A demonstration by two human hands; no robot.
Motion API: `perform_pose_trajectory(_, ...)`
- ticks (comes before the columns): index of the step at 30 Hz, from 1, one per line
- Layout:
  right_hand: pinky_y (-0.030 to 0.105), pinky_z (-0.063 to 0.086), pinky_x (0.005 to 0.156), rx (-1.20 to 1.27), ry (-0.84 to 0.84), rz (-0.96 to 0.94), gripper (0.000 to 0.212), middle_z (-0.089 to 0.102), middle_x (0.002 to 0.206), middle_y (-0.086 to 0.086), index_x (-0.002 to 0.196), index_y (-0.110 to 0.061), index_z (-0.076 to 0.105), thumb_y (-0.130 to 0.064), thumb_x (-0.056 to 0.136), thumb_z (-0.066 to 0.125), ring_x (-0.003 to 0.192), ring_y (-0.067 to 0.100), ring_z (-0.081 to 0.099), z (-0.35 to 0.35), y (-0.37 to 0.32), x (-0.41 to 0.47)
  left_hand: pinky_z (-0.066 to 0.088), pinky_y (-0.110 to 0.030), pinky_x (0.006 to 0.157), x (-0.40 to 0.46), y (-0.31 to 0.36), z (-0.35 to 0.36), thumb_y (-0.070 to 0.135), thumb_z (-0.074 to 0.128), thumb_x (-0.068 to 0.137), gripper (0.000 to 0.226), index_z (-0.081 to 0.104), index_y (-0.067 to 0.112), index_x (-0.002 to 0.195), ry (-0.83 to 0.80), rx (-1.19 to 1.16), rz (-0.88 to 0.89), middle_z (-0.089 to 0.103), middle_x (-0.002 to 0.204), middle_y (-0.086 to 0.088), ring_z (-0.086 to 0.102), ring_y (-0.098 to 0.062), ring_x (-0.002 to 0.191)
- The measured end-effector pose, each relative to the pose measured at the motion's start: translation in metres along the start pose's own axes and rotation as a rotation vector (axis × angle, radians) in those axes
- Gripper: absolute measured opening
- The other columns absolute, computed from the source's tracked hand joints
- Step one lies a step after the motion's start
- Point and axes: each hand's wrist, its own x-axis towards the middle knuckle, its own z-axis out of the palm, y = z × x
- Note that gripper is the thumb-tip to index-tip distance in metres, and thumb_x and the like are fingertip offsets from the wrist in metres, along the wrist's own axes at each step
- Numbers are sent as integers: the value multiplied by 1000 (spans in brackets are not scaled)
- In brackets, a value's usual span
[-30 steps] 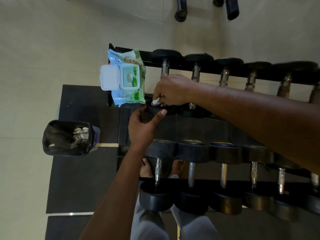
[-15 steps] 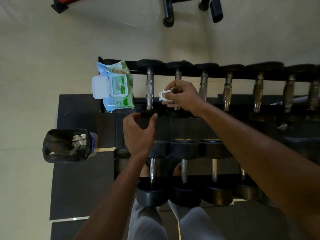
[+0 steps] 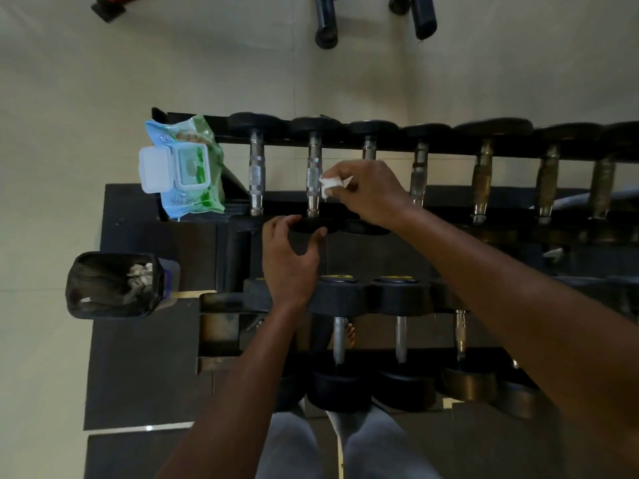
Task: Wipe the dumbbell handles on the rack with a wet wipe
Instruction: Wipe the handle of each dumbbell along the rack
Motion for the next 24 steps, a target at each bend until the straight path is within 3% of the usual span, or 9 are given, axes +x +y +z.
perform_pose_trajectory(4,38,59,84,-191,-57,-264,31,75,120,-2,131,-26,73,-30,100,73,99,14,70,11,-2,8,53,-22,94,0,-8,1,46,87,90,45,70,23,124,9,-25,-5,57,128,6,60,-8,117)
perform_pose_trajectory(7,37,52,85,-335,-150,-357,27,63,120,-3,124,-30,76,-37,98,73,109,17,58,17,0,17,48,-11,89,1,-11,2,45,89,89,45,71,21,123,28,-36,16,58,126,5,60,-6,115)
perform_pose_trajectory(10,41,41,91,-500,-158,-465,26,51,115,0,110,-30,79,-49,95,72,110,24,46,19,-1,31,51,-17,90,1,-13,4,46,89,88,45,71,22,122,44,-47,17,58,126,5,60,-7,116)
perform_pose_trajectory(15,43,25,101,-634,-324,-416,30,40,118,-6,101,-35,79,-62,93,68,127,28,32,20,-29,59,50,-16,90,0,-13,6,47,90,87,45,71,24,121,64,-76,-5,58,124,7,60,-5,114)
perform_pose_trajectory(18,37,19,95,-586,-336,-400,28,40,116,-9,96,-32,78,-59,93,71,123,23,30,19,-29,59,47,-9,82,0,-12,5,51,90,85,49,70,27,122,59,-65,-41,57,119,9,58,-3,105)
perform_pose_trajectory(21,38,24,95,-505,-267,-425,19,48,115,-10,100,-32,76,-50,94,72,115,16,33,13,-13,43,46,-11,78,0,-14,5,52,90,84,50,70,27,122,61,-53,-39,58,115,9,58,-6,100)
perform_pose_trajectory(24,38,38,97,-392,-245,-357,22,65,119,-9,116,-31,74,-41,96,74,113,16,50,11,7,24,51,-19,78,1,-15,6,51,91,83,49,70,28,120,67,-53,-30,60,112,9,60,-8,99)
